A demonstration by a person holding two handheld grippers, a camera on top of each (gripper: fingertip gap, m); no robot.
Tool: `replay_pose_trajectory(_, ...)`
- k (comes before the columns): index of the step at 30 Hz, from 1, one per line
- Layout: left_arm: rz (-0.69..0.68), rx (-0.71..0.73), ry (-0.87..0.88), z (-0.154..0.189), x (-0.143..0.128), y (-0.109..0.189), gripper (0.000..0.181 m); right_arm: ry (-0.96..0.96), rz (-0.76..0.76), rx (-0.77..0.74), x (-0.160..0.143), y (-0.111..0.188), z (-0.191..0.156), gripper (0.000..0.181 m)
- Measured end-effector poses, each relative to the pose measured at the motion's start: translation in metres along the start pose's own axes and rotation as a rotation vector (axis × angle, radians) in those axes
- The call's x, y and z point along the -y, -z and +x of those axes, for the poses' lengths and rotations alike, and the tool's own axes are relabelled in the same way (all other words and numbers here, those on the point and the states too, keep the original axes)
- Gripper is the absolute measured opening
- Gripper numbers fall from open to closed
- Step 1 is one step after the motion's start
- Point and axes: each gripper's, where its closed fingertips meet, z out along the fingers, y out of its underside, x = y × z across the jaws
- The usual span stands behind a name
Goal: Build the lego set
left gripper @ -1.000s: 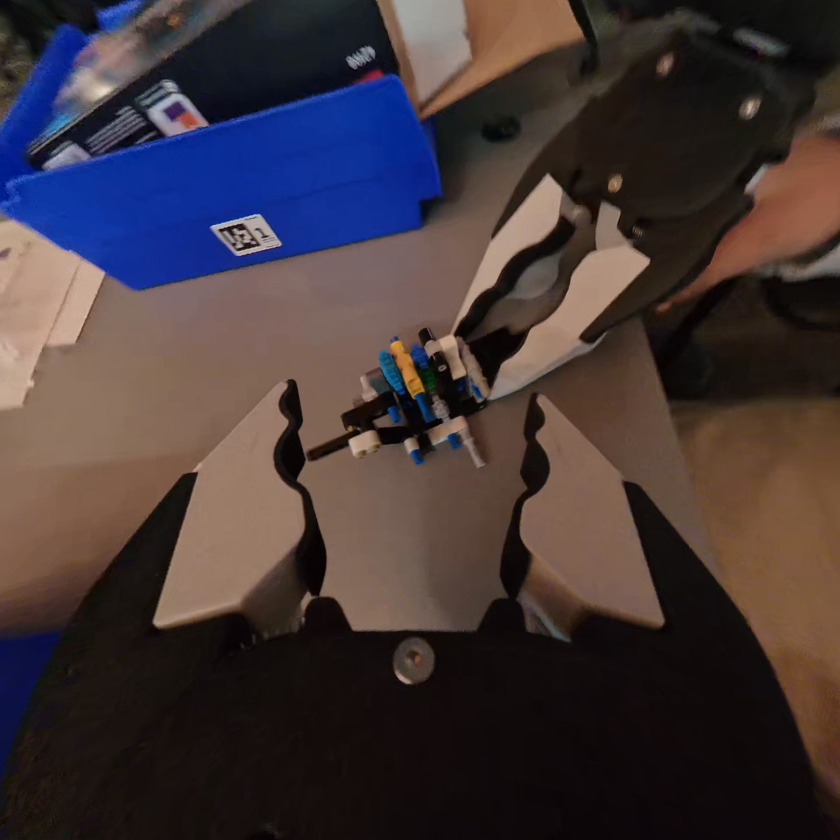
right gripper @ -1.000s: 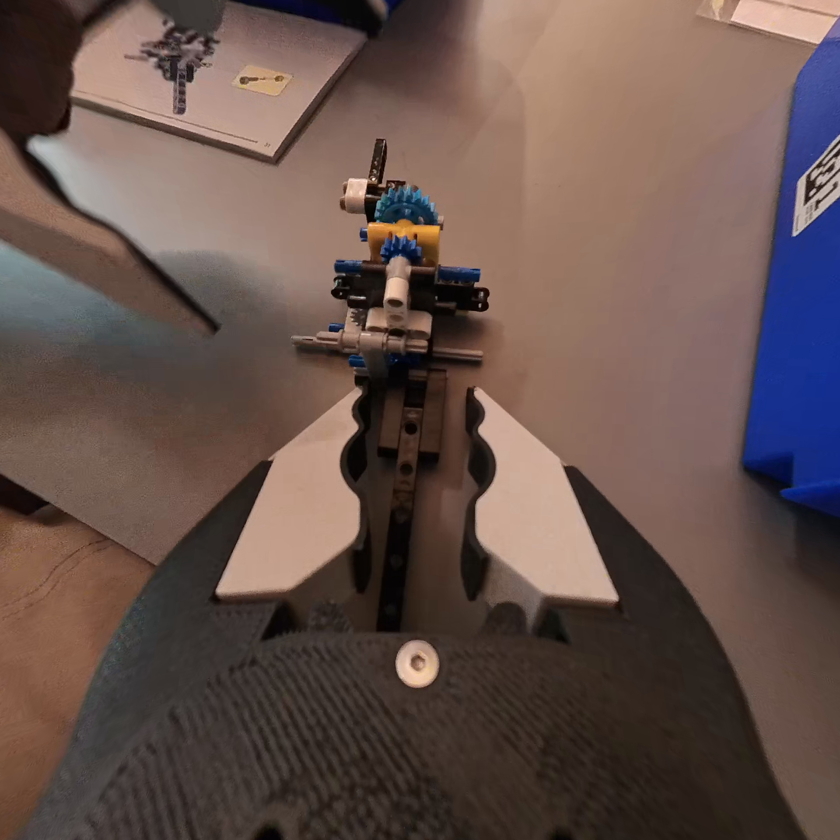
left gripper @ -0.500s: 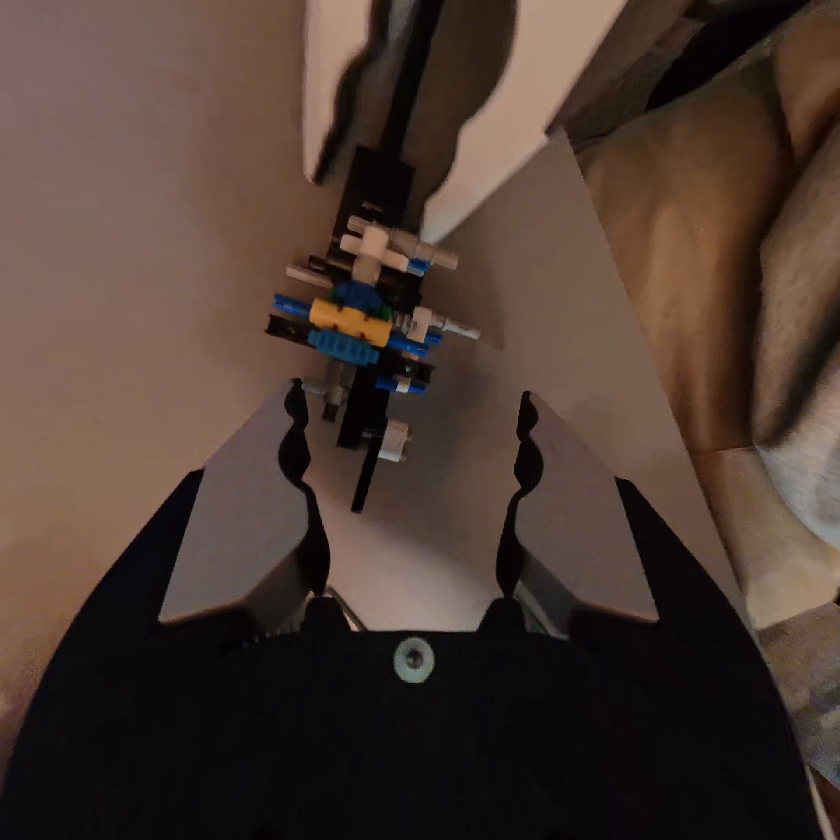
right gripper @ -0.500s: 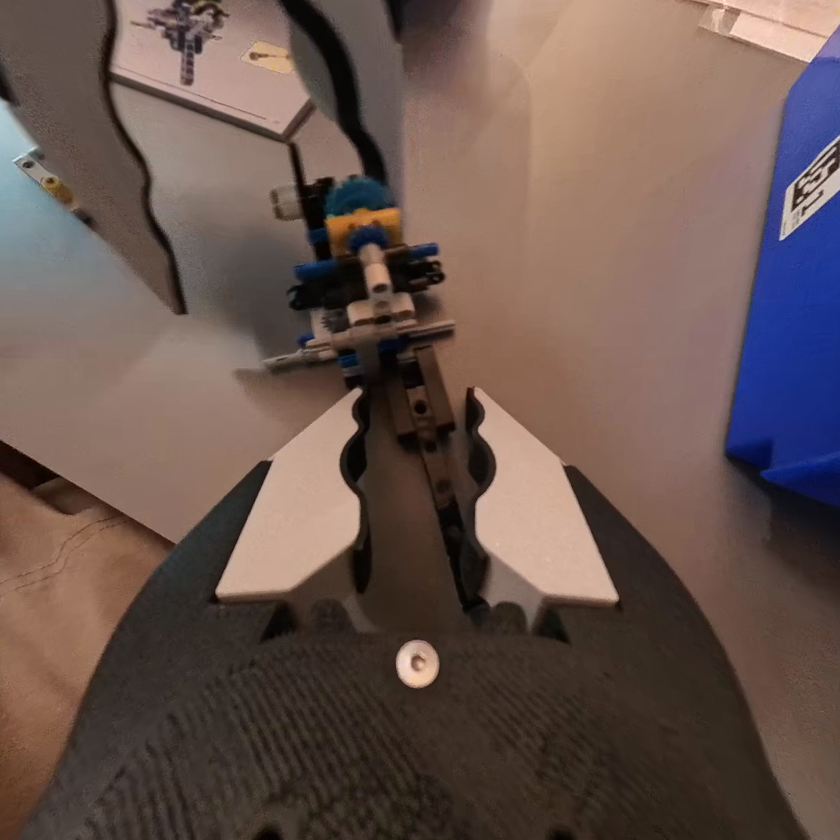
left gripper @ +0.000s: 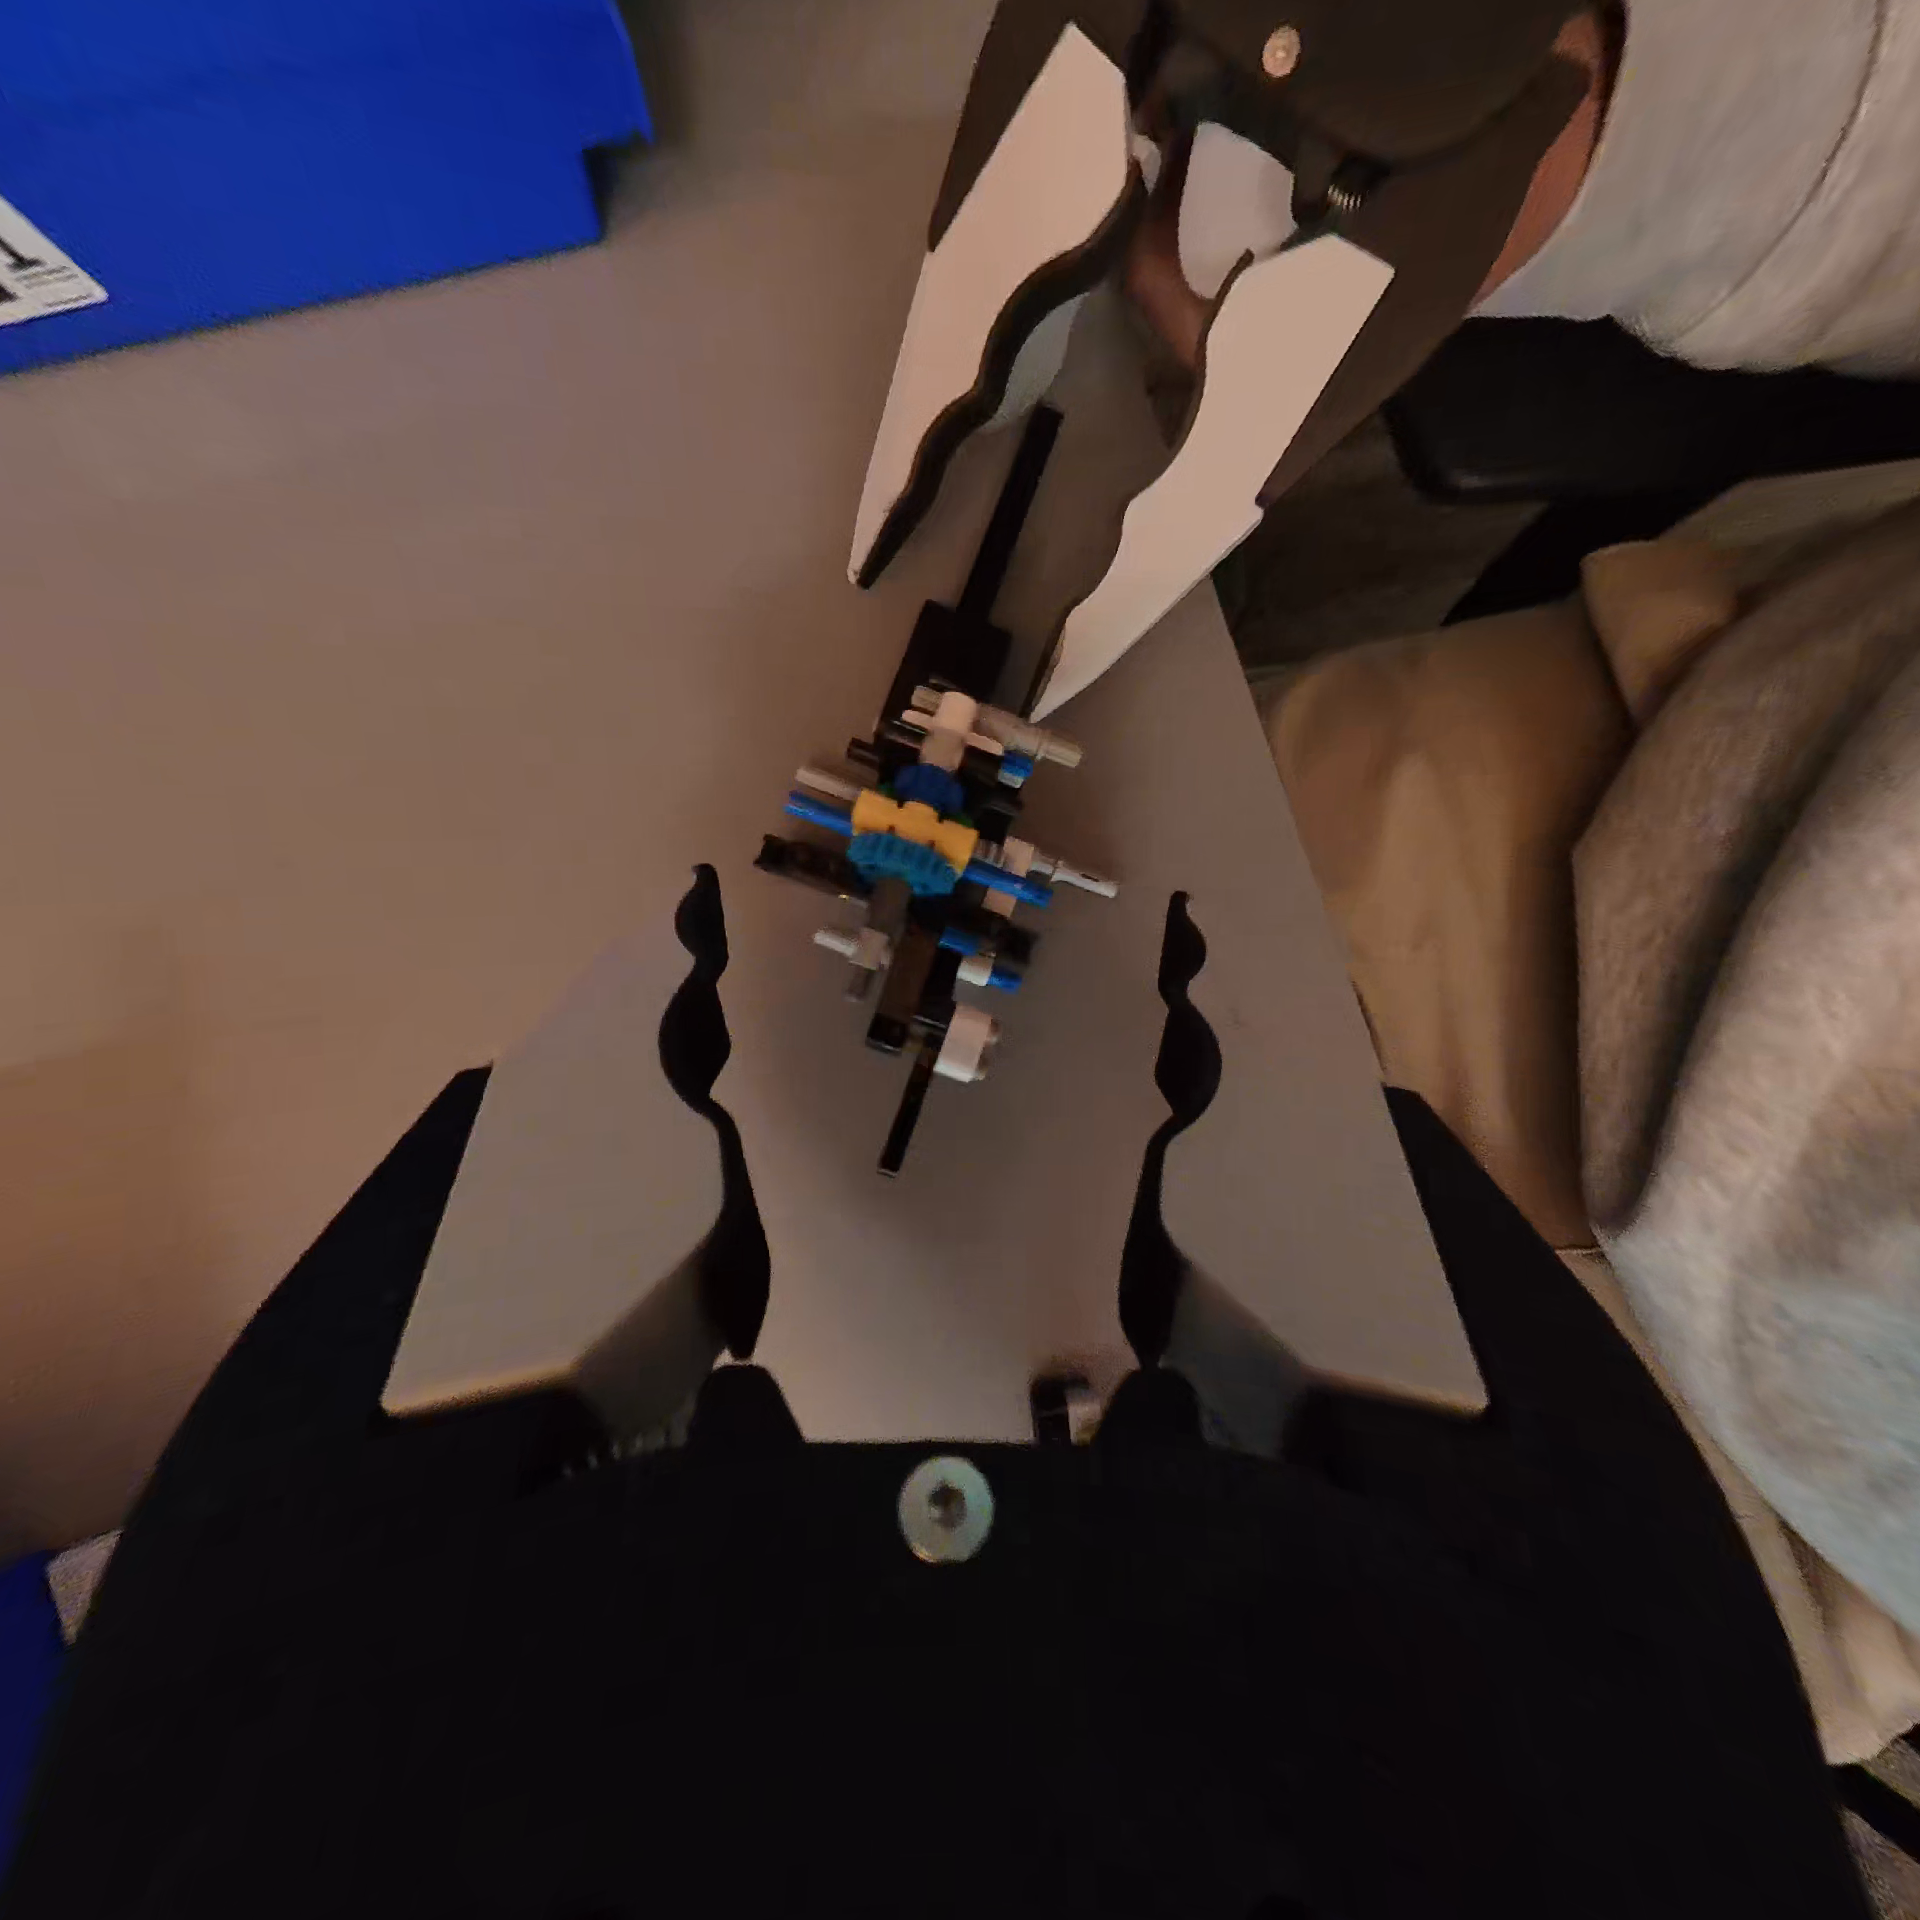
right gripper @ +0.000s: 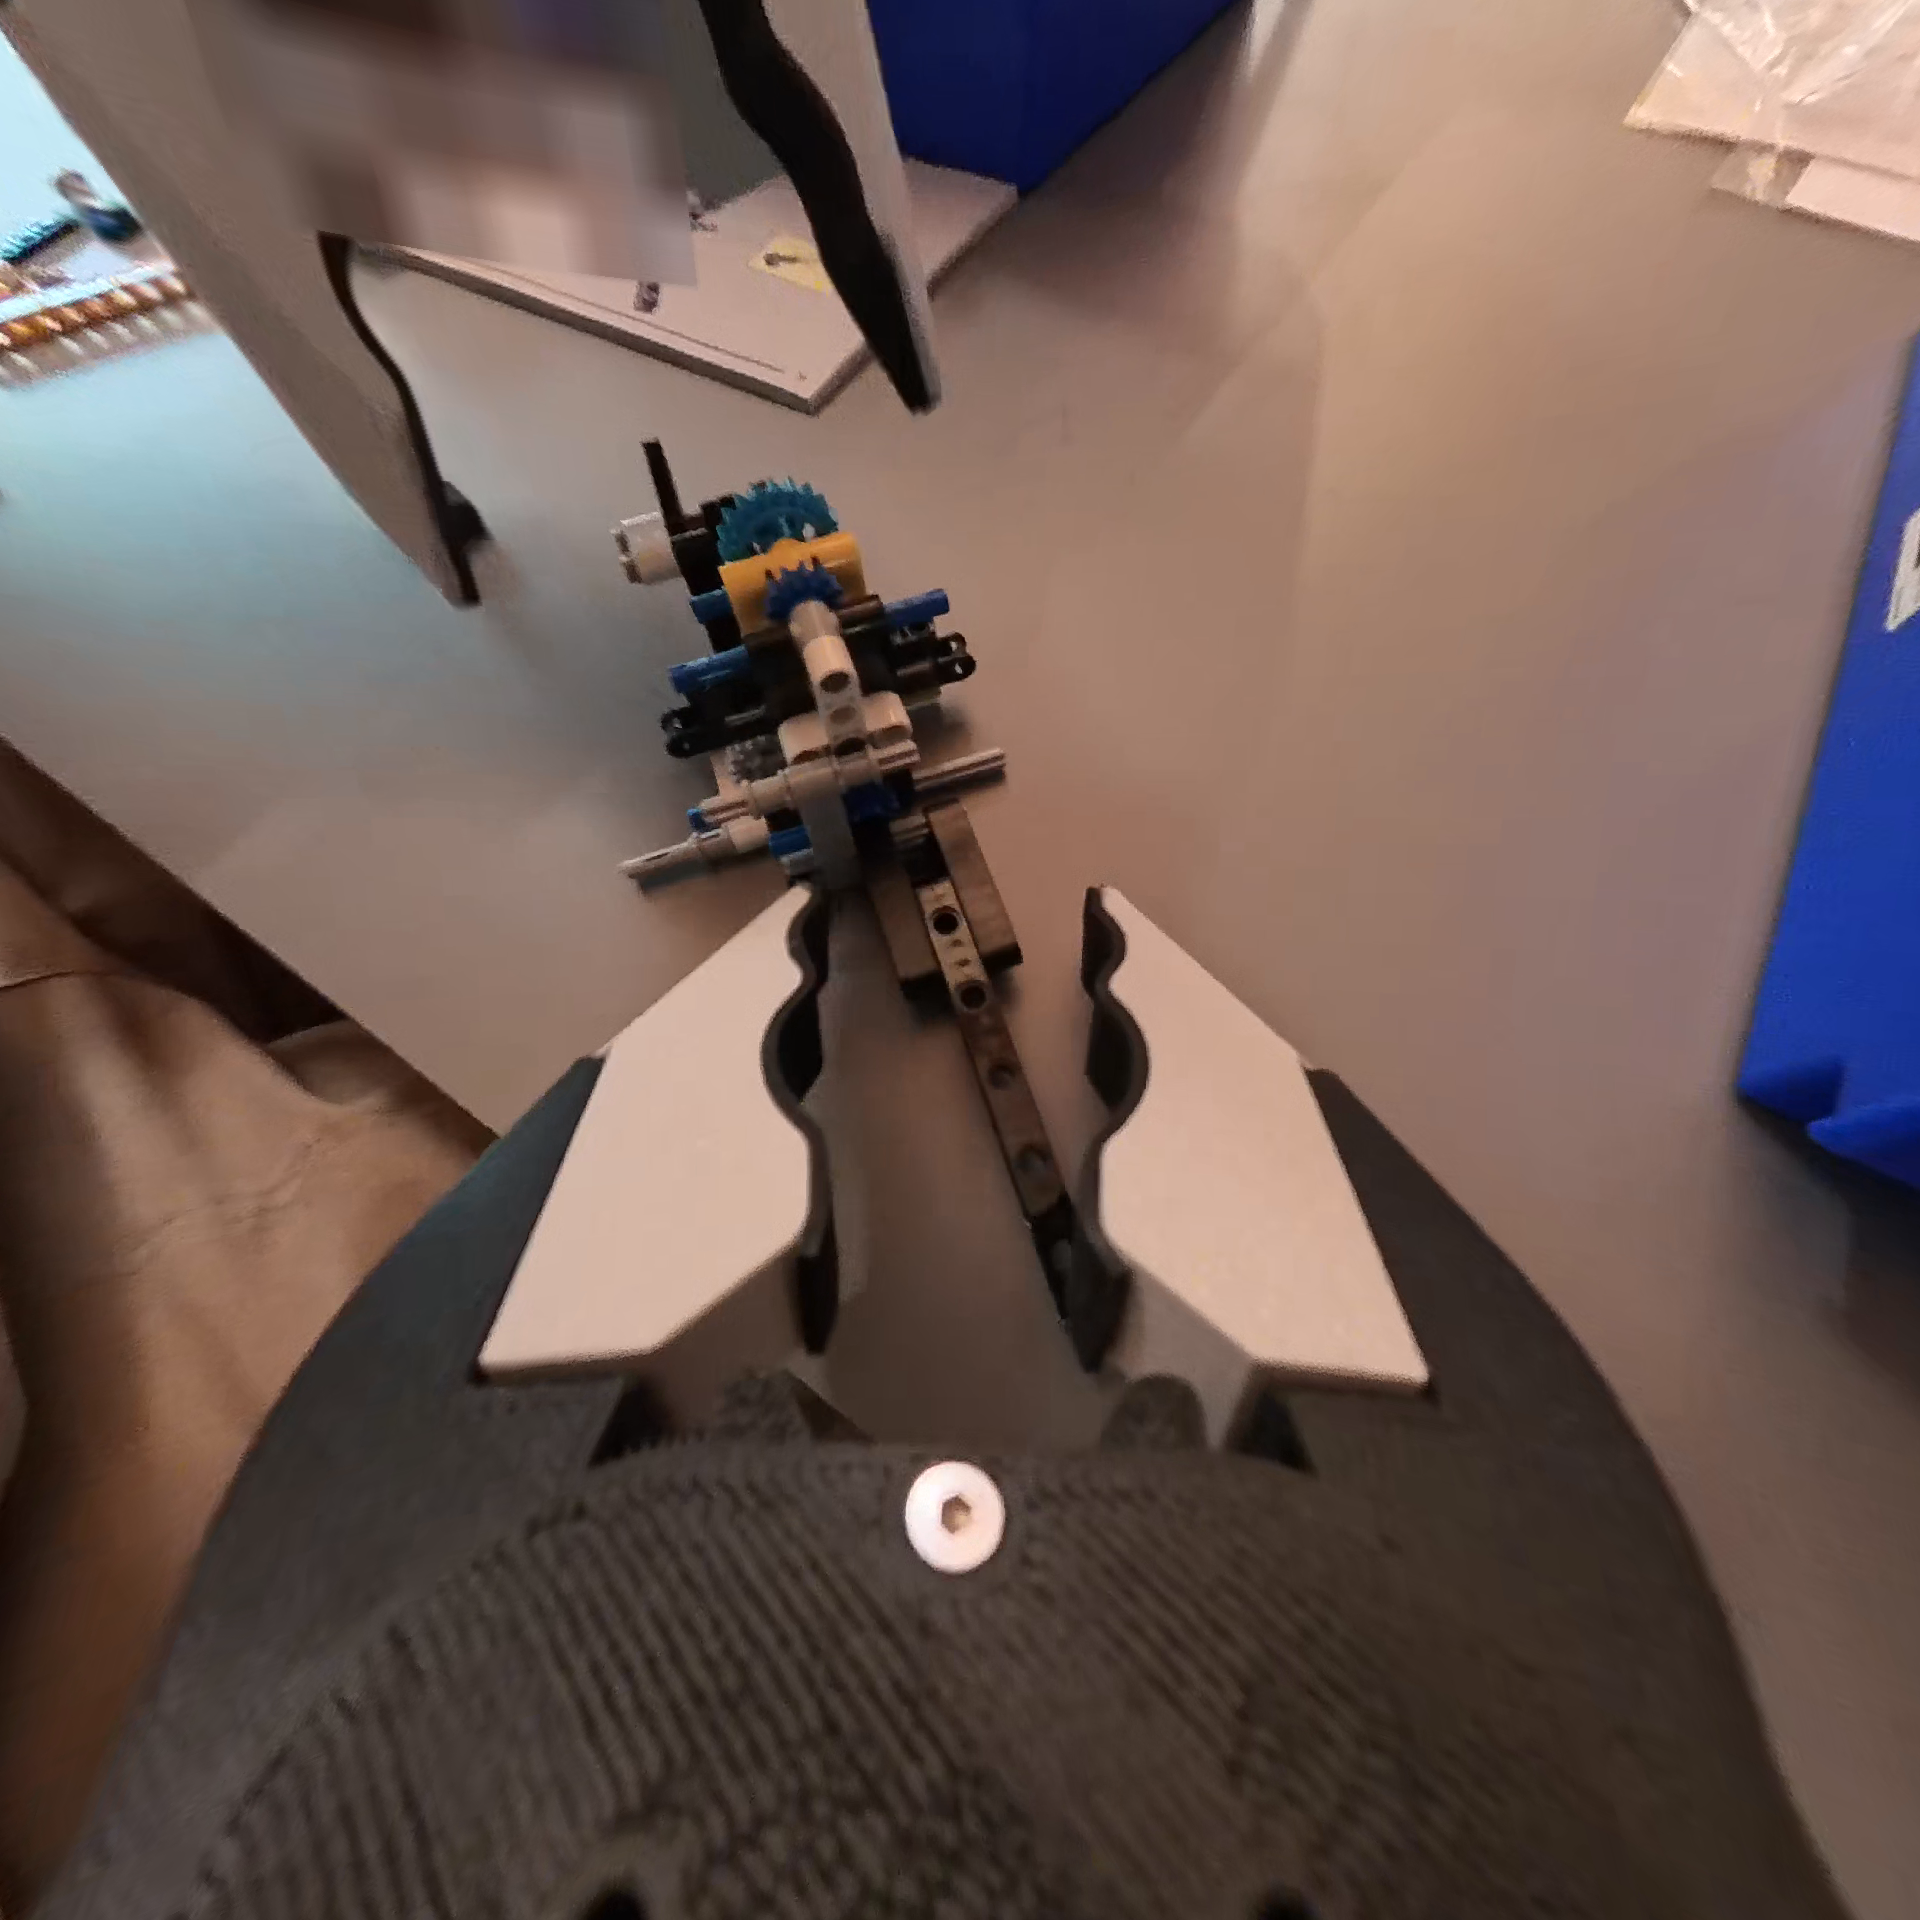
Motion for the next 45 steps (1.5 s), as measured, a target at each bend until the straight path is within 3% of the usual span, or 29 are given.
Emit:
replay_pose_trajectory(5,-0.026,0.083,-0.041,0.003,-0.011,-0.013,0.084,0.062,0.033,0.058,0.007,0.0,-0.017,0.044)
replay_pose_trajectory(10,0.058,0.251,-0.012,0.007,-0.007,-0.005,0.085,0.115,-0.009,0.055,0.002,-0.005,-0.025,0.044)
replay_pose_trajectory(14,0.127,0.338,0.068,0.02,-0.011,-0.002,0.085,0.148,-0.015,0.077,0.004,-0.006,-0.037,0.043)
replay_pose_trajectory(19,0.273,0.514,0.232,0.02,-0.01,-0.004,0.085,0.258,-0.05,-0.106,0.005,-0.007,-0.019,0.054)
replay_pose_trajectory(22,0.326,0.627,0.316,0.017,-0.013,-0.009,0.084,0.239,-0.089,-0.092,0.0,-0.013,-0.018,0.058)
replay_pose_trajectory(27,0.318,0.808,0.337,0.01,-0.019,-0.008,0.081,0.166,-0.058,-0.027,0.006,-0.017,-0.023,0.042)
replay_pose_trajectory(29,0.313,0.814,0.312,0.011,-0.017,-0.009,0.075,0.154,-0.049,-0.013,0.006,-0.015,-0.024,0.039)
replay_pose_trajectory(37,0.319,0.757,0.418,0.005,-0.025,-0.011,0.078,0.118,-0.016,-0.012,0.008,-0.008,-0.019,0.03)
replay_pose_trajectory(45,0.25,0.764,0.382,0.006,-0.027,-0.019,0.078,0.094,0.021,0.032,0.015,-0.01,-0.027,0.014)
